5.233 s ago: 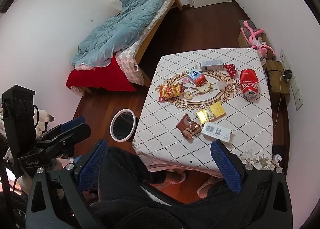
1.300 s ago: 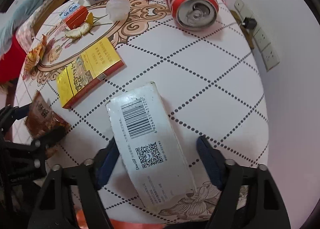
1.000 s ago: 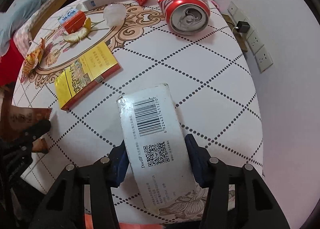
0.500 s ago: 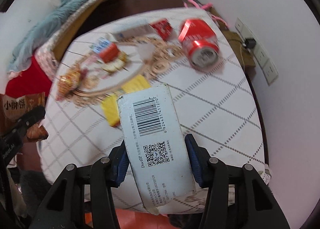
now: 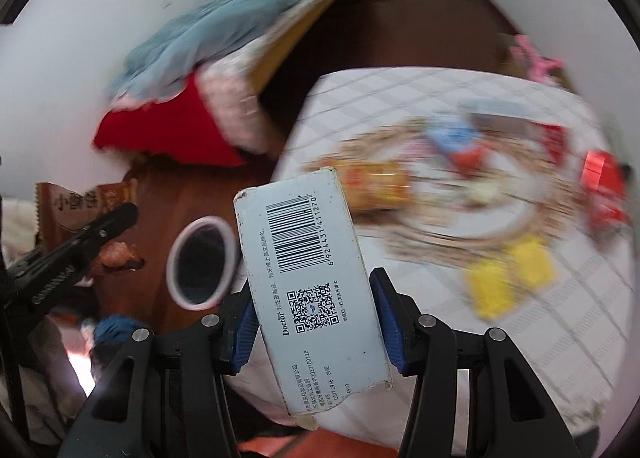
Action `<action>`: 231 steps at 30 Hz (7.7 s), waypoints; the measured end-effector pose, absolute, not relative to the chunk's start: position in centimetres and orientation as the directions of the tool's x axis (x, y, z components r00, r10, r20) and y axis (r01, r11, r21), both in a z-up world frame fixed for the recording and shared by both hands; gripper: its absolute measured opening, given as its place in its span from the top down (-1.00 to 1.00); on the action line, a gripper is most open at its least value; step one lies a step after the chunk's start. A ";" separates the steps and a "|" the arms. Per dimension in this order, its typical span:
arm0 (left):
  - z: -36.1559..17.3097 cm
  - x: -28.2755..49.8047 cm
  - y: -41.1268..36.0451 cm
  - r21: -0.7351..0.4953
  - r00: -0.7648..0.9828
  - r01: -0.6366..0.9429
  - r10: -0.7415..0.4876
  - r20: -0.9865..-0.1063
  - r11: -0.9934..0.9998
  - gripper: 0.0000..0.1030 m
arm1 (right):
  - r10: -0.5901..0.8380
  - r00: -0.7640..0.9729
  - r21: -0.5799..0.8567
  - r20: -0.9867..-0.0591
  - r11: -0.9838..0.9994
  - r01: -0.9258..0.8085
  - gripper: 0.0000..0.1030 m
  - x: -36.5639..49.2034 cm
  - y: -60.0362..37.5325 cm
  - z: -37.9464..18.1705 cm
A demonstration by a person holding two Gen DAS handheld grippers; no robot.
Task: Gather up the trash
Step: 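Carry both items over the white bin and open both tools to drop them, then swing both tools back toward the table, then grasp the red-yellow snack bag with the left tool while the right tool grasps the yellow cigarette pack, then carry both items over the bin and open both tools to drop them, then swing both tools back toward the table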
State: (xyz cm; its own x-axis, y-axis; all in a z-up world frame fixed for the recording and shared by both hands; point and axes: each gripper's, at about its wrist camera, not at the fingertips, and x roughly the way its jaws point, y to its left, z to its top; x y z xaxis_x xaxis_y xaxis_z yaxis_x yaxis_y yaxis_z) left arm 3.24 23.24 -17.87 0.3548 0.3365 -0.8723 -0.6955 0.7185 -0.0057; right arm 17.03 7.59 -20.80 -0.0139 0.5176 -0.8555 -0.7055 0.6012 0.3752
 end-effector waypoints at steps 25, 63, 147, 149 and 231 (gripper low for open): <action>-43.3 -11.0 49.0 -0.282 0.263 -0.906 -0.102 -0.959 0.314 -0.84 | 0.239 -0.393 0.459 -0.888 0.527 -0.716 -0.12 5.9 41.5 -47.7; -20.9 -15.4 31.9 0.052 0.102 -0.943 0.434 -0.895 0.329 -0.86 | 0.415 -0.145 0.319 -0.898 0.390 -0.864 -1.00 2.7 27.8 -25.0; -16.6 13.3 19.2 -0.028 0.472 -0.641 0.364 -0.803 0.767 0.96 | 0.502 0.268 0.304 -0.822 0.786 -0.538 -0.23 27.2 1.3 -18.7; -15.1 11.8 20.3 -0.017 0.476 -0.655 0.396 -0.785 0.755 0.96 | 0.533 0.253 0.322 -0.807 0.758 -0.568 -0.23 26.3 2.8 -17.6; -16.9 -13.2 30.0 0.098 0.108 -0.942 0.566 -0.817 0.321 -1.00 | 0.521 -0.140 0.365 -0.842 0.361 -0.858 -1.00 4.7 26.0 -20.9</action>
